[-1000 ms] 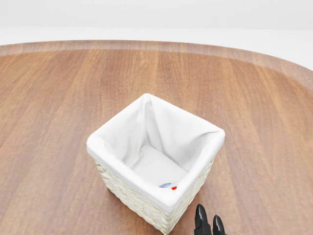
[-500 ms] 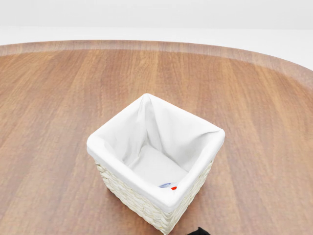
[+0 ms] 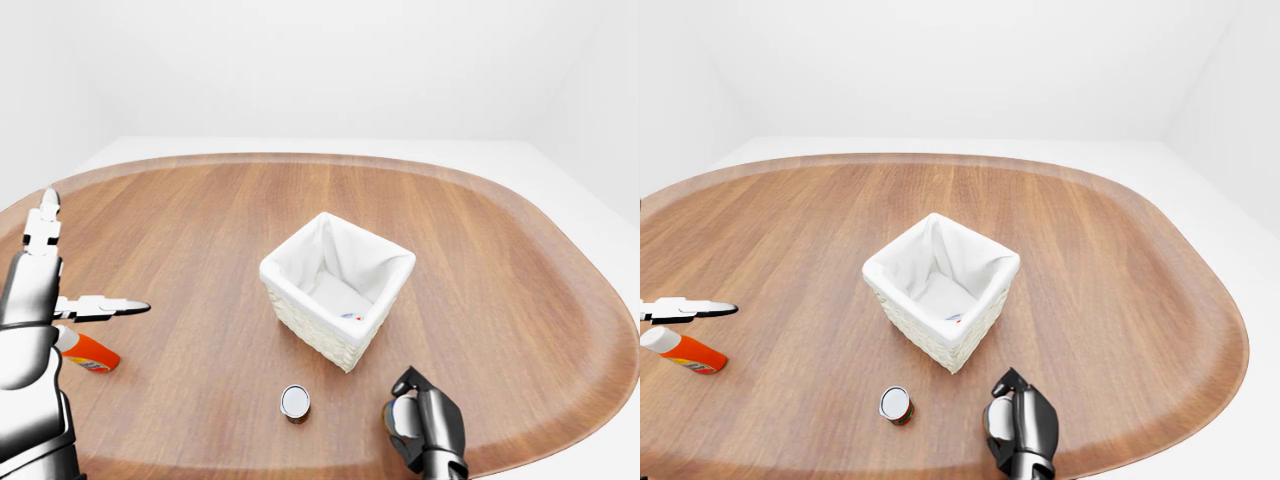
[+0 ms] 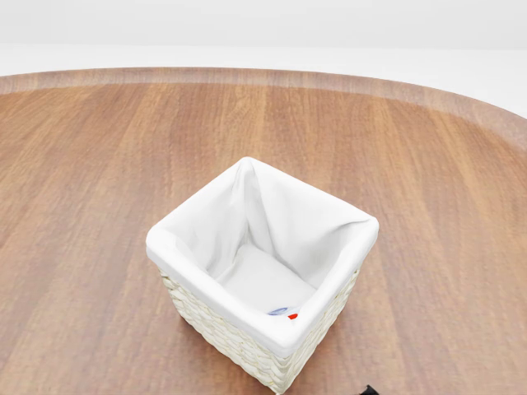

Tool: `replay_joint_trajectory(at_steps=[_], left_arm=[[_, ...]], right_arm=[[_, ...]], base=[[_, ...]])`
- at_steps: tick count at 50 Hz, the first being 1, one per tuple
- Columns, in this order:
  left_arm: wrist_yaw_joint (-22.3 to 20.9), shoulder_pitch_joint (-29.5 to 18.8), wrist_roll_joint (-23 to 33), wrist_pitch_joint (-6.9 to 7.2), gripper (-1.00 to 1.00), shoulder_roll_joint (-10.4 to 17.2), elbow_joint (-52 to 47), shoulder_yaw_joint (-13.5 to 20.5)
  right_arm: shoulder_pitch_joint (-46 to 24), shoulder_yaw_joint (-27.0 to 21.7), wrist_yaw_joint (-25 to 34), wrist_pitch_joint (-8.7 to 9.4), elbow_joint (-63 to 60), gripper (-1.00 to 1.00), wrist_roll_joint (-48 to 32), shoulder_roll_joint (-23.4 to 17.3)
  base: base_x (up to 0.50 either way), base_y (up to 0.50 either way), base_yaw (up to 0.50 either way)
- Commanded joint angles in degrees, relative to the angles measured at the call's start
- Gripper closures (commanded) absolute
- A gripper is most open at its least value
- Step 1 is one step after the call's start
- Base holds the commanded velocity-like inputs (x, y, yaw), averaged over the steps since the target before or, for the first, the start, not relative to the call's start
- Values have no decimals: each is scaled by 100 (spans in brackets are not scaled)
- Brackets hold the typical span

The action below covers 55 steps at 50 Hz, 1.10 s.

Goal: Pick up the alphabet soup and the cream cheese box, and put them in the basket.

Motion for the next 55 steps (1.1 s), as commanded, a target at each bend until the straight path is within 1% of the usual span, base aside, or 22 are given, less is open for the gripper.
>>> replay_joint_trajectory(at_steps=[1,11,15,20,28,32,38,46,55], left_arm=[[94,-20,-127,0,-100,-35,28,-23],[94,-31,-113,0,-100,-38,72,-49],[93,-33,-119,0,-100,-33,82,-48],[103,-41,-113,0,-100,-28,111,-59],[76,-40,-124,0,-100,-30,80,-48],[60,-33,-154,0,-100,-29,26,-41],[102,-48,-186,0,-100,-26,127,-33],[39,-25,-288,0,-100,-32,-52,7],[49,-39,-292,0,-100,-35,-25,9]], right_arm=[[-194,-381,-1,-3,-541,100,740,-178],[-208,-680,-1,-3,-1372,100,1095,-57],[-239,-729,-1,-3,-1592,100,1045,-23],[-199,-862,-1,-3,-1976,100,1199,-23],[-243,-917,29,-3,-2606,100,1264,71],[-360,-912,72,-3,-2660,100,1255,85],[-444,-890,419,-3,-3540,100,1465,178],[-747,-725,618,-3,-4023,100,1409,163],[-1224,-622,1097,-3,-4819,100,1395,120]], base=[[0,0,0],[0,0,0],[0,0,0],[0,0,0],[0,0,0],[0,0,0],[0,0,0],[0,0,0],[0,0,0]])
